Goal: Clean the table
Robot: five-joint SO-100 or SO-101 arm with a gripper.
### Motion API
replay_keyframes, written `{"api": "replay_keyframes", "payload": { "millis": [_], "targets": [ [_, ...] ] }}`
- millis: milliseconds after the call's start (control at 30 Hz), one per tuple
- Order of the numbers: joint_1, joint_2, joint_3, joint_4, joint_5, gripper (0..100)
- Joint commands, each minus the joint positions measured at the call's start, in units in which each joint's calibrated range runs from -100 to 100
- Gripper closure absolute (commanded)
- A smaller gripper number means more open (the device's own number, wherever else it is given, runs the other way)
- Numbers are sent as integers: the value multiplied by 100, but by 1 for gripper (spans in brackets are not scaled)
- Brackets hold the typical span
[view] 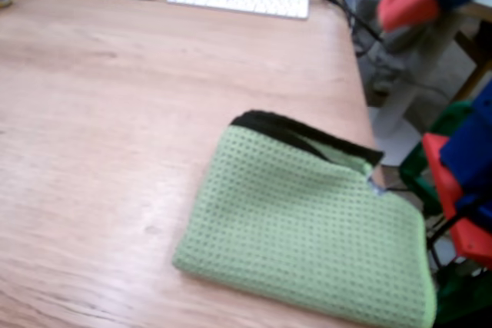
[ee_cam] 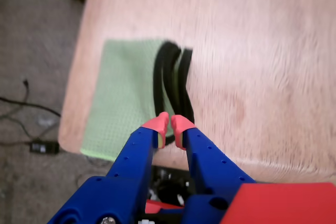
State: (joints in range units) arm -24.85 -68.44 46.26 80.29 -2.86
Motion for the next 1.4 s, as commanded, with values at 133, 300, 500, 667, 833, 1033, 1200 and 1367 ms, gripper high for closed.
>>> {"api": "replay_keyframes", "payload": {
  "millis": [133, 300, 500, 667, 833, 1033, 1200, 1367],
  "targets": [
    [48, -1930, 1854, -213, 49, 98],
    [31, -2950, 3166, -254, 0, 98],
    [1114, -2942, 3288, -254, -15, 98],
    [1317, -2942, 3807, -492, -15, 98],
    [1317, -2942, 4053, -500, -15, 98],
    [1334, -2942, 4072, -500, -15, 98],
    [1825, -2942, 4289, -632, -5, 98],
    [1825, -2942, 4289, -632, 20, 98]
  ]
}}
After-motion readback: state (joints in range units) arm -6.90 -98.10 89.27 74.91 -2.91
